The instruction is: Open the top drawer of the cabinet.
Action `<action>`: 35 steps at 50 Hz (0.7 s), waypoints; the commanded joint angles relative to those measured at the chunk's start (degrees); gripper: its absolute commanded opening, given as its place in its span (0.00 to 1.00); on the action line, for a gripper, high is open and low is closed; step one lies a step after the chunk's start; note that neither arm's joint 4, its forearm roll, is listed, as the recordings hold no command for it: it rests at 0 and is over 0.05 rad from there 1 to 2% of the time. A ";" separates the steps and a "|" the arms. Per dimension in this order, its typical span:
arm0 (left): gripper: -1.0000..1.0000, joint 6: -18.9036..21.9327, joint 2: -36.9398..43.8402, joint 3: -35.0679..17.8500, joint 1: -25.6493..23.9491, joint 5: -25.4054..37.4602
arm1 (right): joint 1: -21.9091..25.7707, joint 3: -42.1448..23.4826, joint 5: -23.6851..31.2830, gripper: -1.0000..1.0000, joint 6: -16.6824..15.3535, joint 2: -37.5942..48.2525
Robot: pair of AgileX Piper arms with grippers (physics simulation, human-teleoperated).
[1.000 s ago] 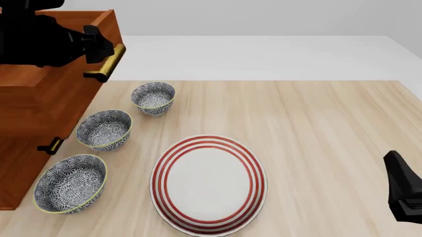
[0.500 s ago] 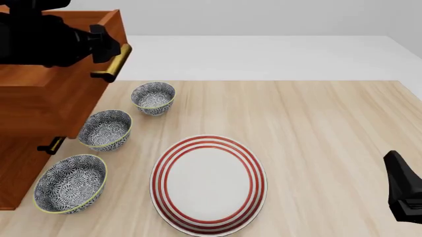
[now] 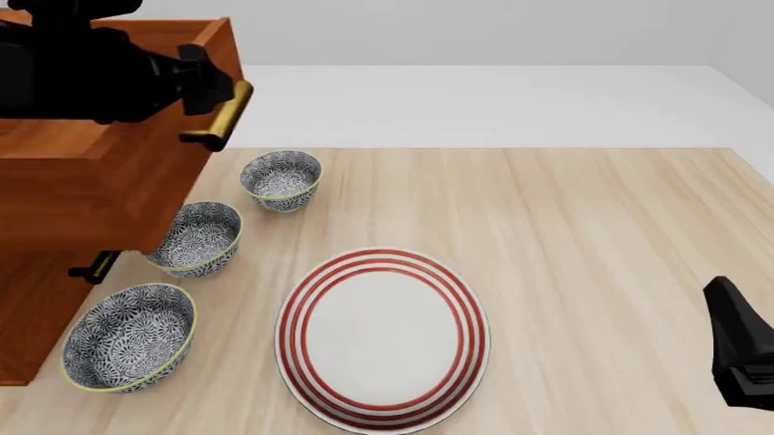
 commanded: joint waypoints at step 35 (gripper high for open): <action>1.00 9.48 12.30 9.99 -5.22 -0.88 | 0.00 0.00 0.00 1.00 0.00 0.00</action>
